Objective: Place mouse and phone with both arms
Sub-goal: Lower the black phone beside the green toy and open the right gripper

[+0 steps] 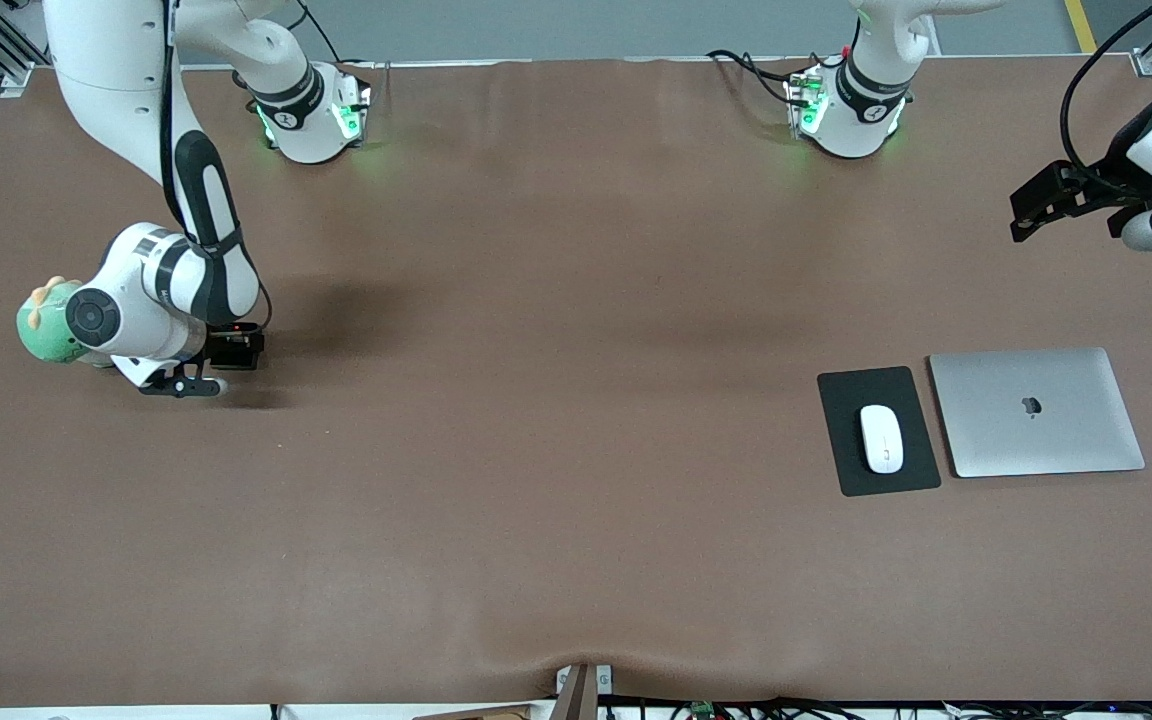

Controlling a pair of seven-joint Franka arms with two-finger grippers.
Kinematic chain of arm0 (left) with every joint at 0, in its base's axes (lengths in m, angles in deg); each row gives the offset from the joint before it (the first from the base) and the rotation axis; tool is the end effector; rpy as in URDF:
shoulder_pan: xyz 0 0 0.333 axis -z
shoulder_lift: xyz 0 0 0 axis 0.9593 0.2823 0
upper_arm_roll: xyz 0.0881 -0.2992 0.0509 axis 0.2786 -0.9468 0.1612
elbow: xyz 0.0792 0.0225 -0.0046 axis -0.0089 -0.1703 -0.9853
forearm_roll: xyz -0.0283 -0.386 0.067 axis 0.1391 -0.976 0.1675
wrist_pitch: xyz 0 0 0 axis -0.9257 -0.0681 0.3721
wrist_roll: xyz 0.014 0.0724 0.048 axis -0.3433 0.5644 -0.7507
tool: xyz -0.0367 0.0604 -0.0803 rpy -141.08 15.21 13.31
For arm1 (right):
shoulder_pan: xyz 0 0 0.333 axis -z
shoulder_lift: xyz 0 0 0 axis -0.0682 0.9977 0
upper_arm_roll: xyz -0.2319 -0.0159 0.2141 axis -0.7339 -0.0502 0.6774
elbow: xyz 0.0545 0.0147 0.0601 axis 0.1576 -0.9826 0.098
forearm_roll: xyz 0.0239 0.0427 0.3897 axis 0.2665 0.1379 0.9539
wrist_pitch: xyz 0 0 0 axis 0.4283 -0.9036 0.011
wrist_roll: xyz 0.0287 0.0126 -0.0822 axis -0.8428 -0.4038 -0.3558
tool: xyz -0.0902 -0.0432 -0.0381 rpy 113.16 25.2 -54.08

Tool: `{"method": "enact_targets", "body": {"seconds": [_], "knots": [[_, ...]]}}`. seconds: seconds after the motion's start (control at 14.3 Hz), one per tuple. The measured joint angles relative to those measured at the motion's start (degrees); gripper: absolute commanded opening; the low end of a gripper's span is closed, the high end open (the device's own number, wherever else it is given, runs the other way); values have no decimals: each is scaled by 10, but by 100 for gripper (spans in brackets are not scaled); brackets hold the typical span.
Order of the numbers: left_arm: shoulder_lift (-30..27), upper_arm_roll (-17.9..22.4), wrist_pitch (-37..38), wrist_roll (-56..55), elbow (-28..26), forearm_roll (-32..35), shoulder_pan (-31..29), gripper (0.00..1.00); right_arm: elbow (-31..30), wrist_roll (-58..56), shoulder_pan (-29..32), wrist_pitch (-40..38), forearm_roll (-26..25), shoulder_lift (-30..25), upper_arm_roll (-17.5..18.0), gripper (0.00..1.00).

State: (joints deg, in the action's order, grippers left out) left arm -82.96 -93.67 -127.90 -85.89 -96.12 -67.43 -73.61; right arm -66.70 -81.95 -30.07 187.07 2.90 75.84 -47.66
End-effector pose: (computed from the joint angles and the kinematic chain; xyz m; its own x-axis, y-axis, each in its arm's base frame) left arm 0.5289 -0.0608 0.6540 0.9998 0.0017 -0.0189 0.0008 -0.9989 -0.0469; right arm 0.4954 -0.0699 0.1675 0.9636 -0.0321 -0.2655 -0.0182 -0.9983 0.0546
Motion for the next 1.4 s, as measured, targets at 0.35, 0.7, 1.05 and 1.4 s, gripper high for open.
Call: {"method": "enact_targets", "body": {"seconds": [0.35, 0.7, 1.05, 1.4], "knots": [[0, -3, 0, 0, 0, 0, 0, 100, 0, -3, -3, 3, 0, -1, 1, 100], [0, -7, 0, 0, 0, 0, 1, 100, 52, -17, -6, -15, 0, -8, 1, 100], [0, -9, 0, 0, -1, 0, 2, 100, 146, -21, -1, -122, 0, -14, -4, 100], [0, -9, 0, 0, -2, 0, 2, 100, 235, -21, 10, -175, 0, -14, -5, 100]]}}
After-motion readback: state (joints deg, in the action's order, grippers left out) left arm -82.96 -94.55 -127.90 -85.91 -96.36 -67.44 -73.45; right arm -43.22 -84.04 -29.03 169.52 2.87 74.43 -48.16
